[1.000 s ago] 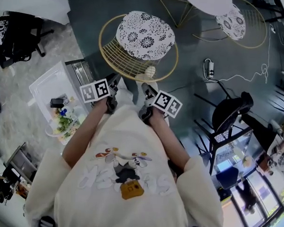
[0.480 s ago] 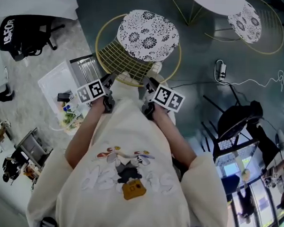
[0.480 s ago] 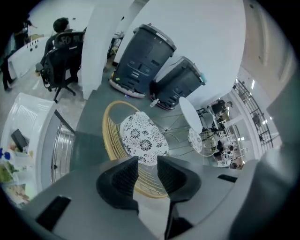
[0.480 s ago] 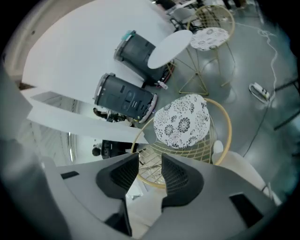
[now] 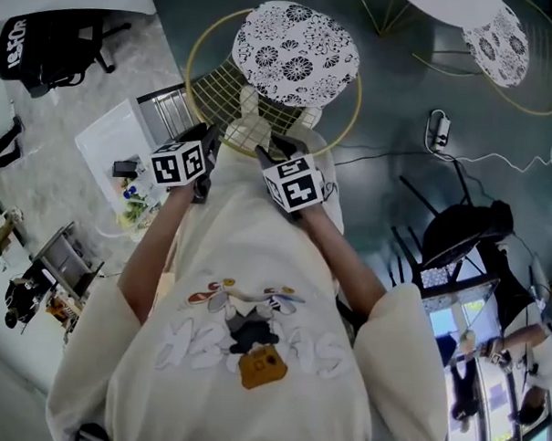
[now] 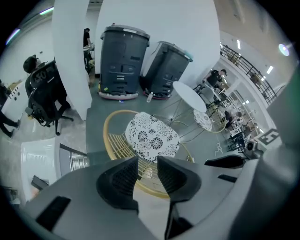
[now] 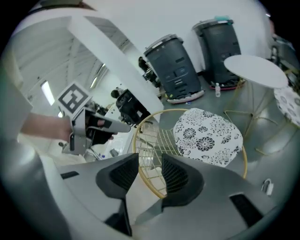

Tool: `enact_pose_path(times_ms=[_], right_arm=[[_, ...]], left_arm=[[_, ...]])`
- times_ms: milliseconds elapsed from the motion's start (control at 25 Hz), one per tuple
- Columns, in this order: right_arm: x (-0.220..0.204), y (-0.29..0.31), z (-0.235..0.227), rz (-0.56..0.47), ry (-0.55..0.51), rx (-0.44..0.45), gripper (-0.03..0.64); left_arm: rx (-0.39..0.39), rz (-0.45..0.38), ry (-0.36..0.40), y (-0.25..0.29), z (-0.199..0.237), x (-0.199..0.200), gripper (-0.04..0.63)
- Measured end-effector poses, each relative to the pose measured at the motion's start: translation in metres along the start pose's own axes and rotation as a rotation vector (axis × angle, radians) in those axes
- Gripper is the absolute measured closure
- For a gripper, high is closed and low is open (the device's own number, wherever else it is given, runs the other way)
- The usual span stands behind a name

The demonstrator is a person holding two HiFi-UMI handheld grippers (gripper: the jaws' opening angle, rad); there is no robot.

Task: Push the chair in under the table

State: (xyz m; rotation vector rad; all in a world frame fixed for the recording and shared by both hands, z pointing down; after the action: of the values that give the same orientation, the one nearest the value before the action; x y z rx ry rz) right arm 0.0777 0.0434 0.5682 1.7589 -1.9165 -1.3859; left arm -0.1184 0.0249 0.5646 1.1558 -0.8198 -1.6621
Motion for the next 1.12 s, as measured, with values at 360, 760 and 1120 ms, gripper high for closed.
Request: enact_pose_path(times_ms=[360,760,1120], right_arm=[[-0.007,0.077,0.033,0.255,-0.368,0.123,0.479],[-0.006,0.109,0.063,0.313,-0.475,0.139,0.479],[-0.002,0.09,0.051,0.274,-0.352,0.124,0.479]], left_arm=[[0.04,0.08,-0.065,0.016,0.054,-0.022,0.471],[-0.096,0.053,-0.179,0.05,0.071,-0.037,0.469],[-0.085,0.04,-0.293,0.057,0.066,-0.045,0.469]])
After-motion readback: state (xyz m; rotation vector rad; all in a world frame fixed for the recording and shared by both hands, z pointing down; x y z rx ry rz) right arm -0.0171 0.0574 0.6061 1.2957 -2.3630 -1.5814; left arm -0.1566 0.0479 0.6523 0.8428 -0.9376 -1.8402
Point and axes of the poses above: the fingertips, and each gripper's own axes: y forward along the fingers, z to its left, x out of its top, the point moved 7 cm from there along -y, backward along the fingers, and after that the axes turned 2 degrees about -z, right-handed, at the moved point
